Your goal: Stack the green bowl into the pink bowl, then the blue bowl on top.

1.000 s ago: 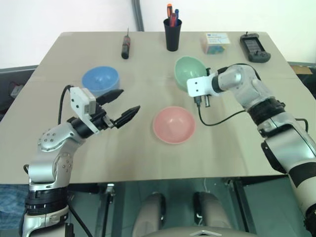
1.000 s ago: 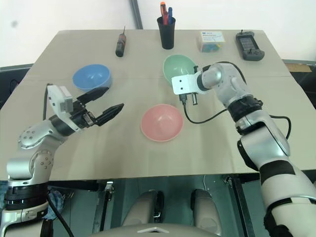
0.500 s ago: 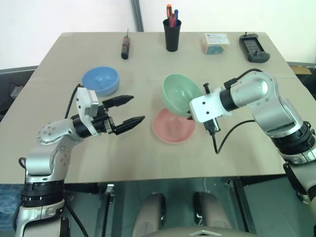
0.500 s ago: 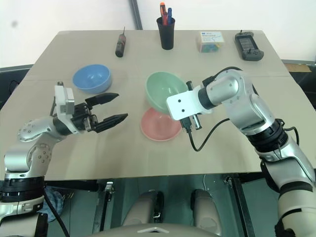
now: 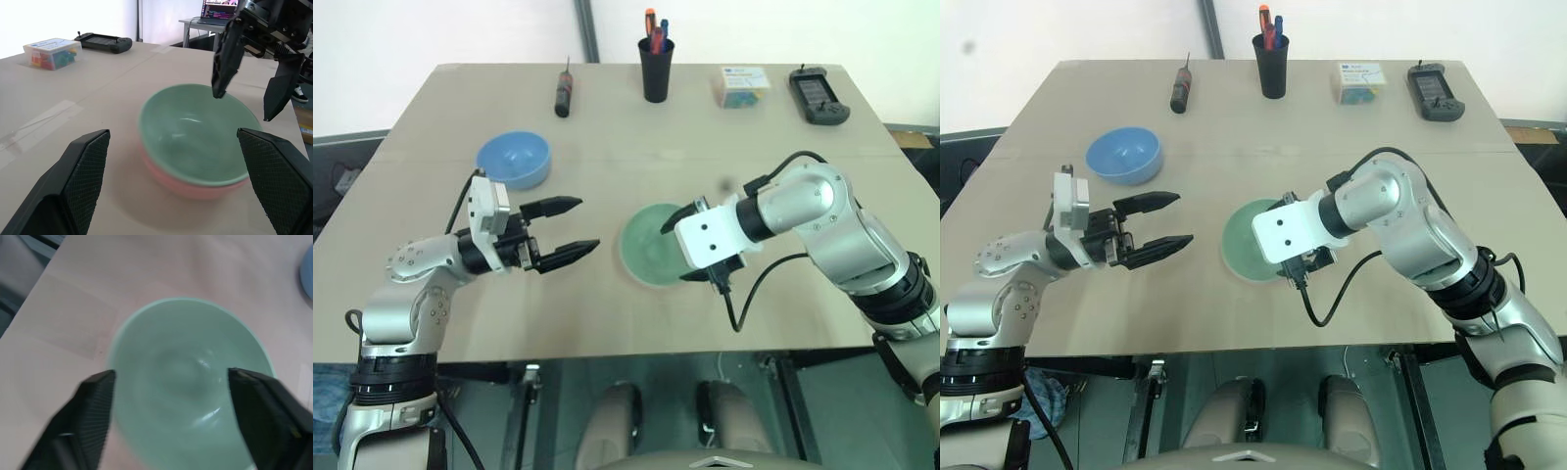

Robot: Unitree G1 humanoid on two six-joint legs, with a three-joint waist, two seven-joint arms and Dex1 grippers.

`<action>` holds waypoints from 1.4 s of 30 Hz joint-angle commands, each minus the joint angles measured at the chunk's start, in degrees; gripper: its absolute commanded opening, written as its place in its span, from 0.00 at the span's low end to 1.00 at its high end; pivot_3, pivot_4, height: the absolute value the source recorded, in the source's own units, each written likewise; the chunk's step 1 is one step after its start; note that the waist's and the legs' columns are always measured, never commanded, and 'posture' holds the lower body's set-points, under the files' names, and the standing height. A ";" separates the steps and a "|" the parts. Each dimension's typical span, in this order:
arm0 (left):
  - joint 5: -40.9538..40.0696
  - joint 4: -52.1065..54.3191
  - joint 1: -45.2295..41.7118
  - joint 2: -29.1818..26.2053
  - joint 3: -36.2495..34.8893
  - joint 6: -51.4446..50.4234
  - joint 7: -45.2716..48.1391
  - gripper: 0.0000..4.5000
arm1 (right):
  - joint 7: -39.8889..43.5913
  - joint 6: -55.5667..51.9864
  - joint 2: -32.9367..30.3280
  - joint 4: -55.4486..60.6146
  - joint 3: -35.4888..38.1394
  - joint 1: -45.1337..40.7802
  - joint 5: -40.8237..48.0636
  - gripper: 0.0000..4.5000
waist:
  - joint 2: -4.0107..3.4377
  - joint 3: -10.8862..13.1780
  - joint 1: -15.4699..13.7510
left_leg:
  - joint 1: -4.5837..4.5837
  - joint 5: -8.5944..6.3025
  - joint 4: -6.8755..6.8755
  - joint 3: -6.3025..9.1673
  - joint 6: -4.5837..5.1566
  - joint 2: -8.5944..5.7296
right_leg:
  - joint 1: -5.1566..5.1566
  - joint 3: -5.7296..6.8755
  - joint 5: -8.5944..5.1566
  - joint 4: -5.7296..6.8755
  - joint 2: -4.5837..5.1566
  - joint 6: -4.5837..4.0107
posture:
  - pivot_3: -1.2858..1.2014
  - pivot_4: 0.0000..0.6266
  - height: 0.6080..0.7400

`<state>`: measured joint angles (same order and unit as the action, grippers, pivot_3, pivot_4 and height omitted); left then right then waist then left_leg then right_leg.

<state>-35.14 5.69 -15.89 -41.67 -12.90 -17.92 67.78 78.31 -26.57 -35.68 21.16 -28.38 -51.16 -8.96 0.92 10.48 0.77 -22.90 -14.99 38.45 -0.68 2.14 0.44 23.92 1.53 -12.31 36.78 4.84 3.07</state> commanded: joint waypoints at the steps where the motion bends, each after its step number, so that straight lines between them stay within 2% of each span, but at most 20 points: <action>1: 0.80 1.03 -0.17 -0.77 -0.87 1.43 -0.84 0.98 | -1.77 -3.26 -0.67 1.84 3.86 -0.02 1.96 0.98 | 0.00 0.00 0.00 | 0.00 0.00 0.00 0.00 0.00 0.00 | 0.00 0.00 0.00 0.00 0.00 0.00 | 0.52 0.24 1.00; 9: 9.03 0.85 0.19 1.20 -0.08 3.92 -11.95 0.98 | -8.65 -15.74 -0.93 0.03 22.26 2.87 15.78 0.98 | 0.01 -0.01 -0.24 | 0.00 0.00 0.00 0.03 0.00 -0.01 | -0.05 0.02 0.00 -0.02 0.02 0.00 | 0.52 0.24 1.00; 13: 15.75 -5.03 -4.68 2.18 1.35 3.31 -20.82 0.98 | -11.78 -20.83 -2.17 0.05 26.97 2.82 20.34 0.98 | 0.01 -0.01 -0.28 | 0.01 -0.01 -0.01 0.05 0.02 -0.03 | -0.06 0.03 0.00 -0.01 0.01 0.00 | 0.52 0.24 1.00; 19: 24.64 -15.71 -11.42 1.49 4.64 10.43 -25.19 0.98 | -16.21 -27.71 -2.80 1.89 32.22 2.43 27.58 0.98 | 0.01 0.00 -0.16 | 0.00 -0.01 -0.01 0.02 0.03 -0.03 | -0.05 0.03 0.01 0.01 0.02 0.00 | 0.52 0.24 1.00; 23: 32.59 -28.60 -19.52 0.14 9.59 16.64 -26.42 0.98 | -18.24 -32.23 -2.51 5.95 37.61 0.75 35.00 0.98 | 0.02 0.00 -0.23 | -0.06 -0.02 -0.02 0.00 0.03 -0.05 | -0.01 0.05 0.01 -0.02 0.02 0.01 | 0.52 0.24 1.00; 29: 38.77 -42.43 -28.06 0.76 13.77 21.67 -28.58 0.98 | -22.51 -35.31 -3.77 8.18 38.91 -0.16 41.50 0.98 | 0.05 -0.02 -0.29 | -0.11 -0.02 -0.01 -0.06 0.04 -0.06 | -0.01 0.12 0.01 -0.03 0.03 0.01 | 0.52 0.24 1.00; 38: 47.22 -59.29 -38.10 2.97 20.37 26.69 -31.92 0.98 | -26.17 -33.38 -7.59 8.08 37.55 0.80 44.05 0.98 | 0.08 0.00 -0.21 | -0.18 -0.02 0.01 -0.20 0.04 -0.08 | 0.01 0.16 0.01 -0.02 0.04 0.02 | 0.52 0.24 1.00; 42: 50.59 -66.69 -42.35 3.52 22.82 25.69 -33.13 0.98 | -27.23 -32.81 -8.90 8.05 37.91 1.12 45.19 0.98 | 0.09 0.00 -0.18 | -0.35 -0.02 0.07 -0.15 0.04 -0.08 | 0.16 0.21 0.01 0.01 0.03 0.03 | 0.52 0.24 1.00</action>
<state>14.12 -59.24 -56.83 -37.57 9.45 7.15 35.65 51.86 -60.52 -43.61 28.19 8.10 -49.59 35.25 1.01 10.48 0.58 -23.30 -15.01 38.53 -0.85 2.18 0.35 24.12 1.74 -12.30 36.79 4.87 3.10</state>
